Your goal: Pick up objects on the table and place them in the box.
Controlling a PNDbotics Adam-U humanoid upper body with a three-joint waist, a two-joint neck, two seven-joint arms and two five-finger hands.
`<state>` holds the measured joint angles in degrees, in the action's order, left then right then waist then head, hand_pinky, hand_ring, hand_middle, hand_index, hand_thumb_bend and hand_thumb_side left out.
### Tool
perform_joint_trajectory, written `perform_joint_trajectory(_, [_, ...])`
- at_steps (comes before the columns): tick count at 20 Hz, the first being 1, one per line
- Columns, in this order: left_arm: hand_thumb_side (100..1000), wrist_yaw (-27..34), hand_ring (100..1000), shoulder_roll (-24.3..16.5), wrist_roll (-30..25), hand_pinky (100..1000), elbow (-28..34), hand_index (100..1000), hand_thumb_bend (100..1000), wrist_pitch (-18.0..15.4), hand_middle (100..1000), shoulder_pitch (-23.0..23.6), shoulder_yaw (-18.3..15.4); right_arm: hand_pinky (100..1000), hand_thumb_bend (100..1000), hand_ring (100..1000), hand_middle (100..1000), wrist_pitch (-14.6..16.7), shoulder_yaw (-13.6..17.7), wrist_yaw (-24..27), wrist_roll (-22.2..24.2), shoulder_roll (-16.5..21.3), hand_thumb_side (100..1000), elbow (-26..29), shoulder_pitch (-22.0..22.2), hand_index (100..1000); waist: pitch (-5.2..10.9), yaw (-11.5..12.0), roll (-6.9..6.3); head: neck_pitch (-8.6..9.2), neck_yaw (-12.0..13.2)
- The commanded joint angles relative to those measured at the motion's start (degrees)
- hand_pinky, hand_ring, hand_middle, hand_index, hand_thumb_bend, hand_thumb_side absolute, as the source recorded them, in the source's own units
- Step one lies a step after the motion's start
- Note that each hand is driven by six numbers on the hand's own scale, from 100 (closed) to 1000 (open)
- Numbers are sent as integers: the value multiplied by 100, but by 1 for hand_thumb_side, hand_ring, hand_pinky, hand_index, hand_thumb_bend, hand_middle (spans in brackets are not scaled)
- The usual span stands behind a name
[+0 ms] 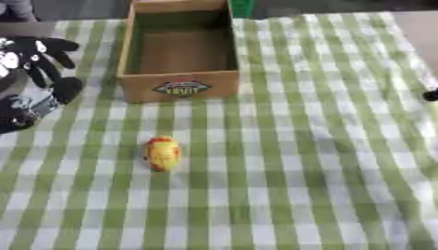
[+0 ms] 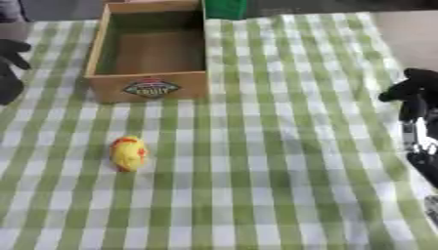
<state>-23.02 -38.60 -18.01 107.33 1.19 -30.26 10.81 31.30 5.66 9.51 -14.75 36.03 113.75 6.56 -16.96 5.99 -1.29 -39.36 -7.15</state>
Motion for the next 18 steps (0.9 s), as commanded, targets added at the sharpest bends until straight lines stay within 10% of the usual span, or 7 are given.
perform_joint_trajectory(1, [983,-13,590,-36,-25,524,74,899,431,16,660,-119,-46,647,100,583,570,-8,73,44,11,170,453,84,-26,781,102,7,10,-57,29])
perform_joint_trajectory(13, [875,-651,606,633,-647,527,-442,914,461,-247,668,-419,428,647,100,585,571,-25,90,156,58,268,457,84,1,781,223,90,0,-65,68])
perform_joint_trajectory(18, [740,-876,651,824,-1060,565,-824,940,633,-532,699,-432,665,648,100,585,570,-36,111,233,108,291,459,84,-6,778,248,124,21,-74,58])
